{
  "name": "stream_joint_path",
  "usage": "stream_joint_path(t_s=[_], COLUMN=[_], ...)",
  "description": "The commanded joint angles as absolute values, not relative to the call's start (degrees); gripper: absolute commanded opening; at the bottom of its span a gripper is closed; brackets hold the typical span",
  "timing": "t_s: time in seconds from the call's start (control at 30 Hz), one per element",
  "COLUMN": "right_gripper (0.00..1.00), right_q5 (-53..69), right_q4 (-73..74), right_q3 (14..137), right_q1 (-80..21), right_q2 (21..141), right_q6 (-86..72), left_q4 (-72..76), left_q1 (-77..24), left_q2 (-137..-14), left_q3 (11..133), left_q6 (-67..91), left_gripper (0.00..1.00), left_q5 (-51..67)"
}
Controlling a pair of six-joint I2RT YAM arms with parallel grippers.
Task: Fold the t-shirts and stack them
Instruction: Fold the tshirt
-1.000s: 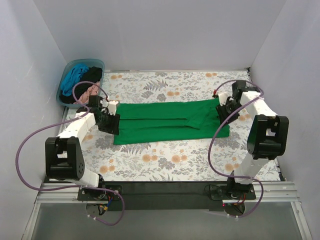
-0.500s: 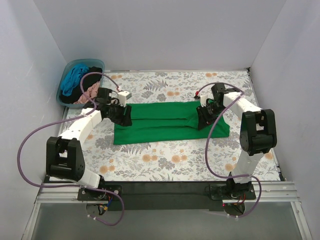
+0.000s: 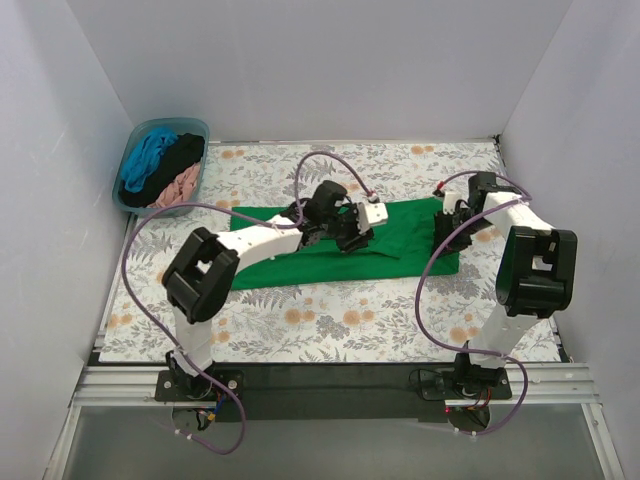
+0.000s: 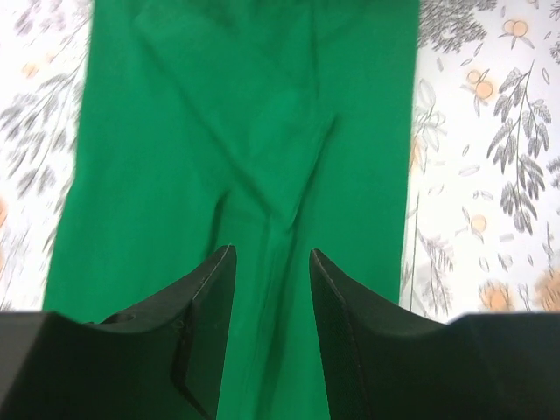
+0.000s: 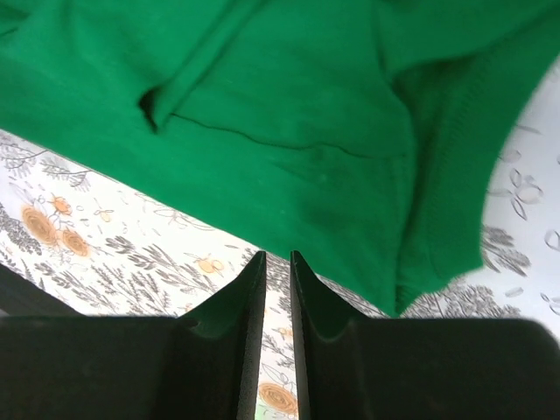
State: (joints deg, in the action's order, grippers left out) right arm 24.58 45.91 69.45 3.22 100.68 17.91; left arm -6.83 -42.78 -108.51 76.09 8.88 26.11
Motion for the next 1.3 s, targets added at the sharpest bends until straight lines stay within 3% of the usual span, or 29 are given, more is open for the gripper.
stream_joint_path(t_s=[0.0, 0.87, 1.27], right_gripper=[0.22, 0.22, 0.22], right_q5=[23.0, 24.6, 24.7], right_q4=[45.3, 45.0, 44.8], right_q3=[68.6, 66.6, 65.9], right_q1=[5.0, 8.4, 8.4], right_q2=[98.9, 99.3, 99.8], right_q6=[17.7, 18.6, 18.8], left_q4=[2.0, 5.1, 6.9], left_q1=[-46.7, -50.9, -50.9], left_q2=[-111.6, -125.0, -126.4], left_q3=[80.0, 85.3, 87.0], left_q6=[4.9, -4.8, -3.1], left_gripper=[0.38, 0.34, 0.26], left_q5=[28.3, 28.7, 27.5])
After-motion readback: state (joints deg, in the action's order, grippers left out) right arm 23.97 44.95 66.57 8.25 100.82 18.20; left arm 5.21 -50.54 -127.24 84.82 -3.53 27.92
